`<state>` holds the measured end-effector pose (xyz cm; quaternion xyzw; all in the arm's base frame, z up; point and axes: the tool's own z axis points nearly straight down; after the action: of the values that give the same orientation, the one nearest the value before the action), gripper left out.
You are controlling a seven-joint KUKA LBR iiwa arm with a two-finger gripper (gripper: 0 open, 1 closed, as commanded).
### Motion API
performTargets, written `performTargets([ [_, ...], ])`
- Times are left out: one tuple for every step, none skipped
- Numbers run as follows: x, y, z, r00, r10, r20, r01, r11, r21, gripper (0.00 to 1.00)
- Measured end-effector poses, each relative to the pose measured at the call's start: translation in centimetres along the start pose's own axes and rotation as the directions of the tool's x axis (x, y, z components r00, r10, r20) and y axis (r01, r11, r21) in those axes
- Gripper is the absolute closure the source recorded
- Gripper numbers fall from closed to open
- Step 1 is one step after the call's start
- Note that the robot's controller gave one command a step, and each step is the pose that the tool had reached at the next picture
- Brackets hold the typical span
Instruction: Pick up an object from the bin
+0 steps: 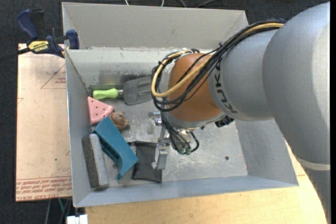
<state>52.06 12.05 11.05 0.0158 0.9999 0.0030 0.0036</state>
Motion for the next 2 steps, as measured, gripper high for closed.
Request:
performTargets([
  [-1.3,-0.9,0.7,1.000,-0.029,0.004,0.029,1.000,0.000,0.00],
  [-0.2,0.7,-0.3,0.999,-0.043,0.001,0.043,0.999,-0.002,0.00],
])
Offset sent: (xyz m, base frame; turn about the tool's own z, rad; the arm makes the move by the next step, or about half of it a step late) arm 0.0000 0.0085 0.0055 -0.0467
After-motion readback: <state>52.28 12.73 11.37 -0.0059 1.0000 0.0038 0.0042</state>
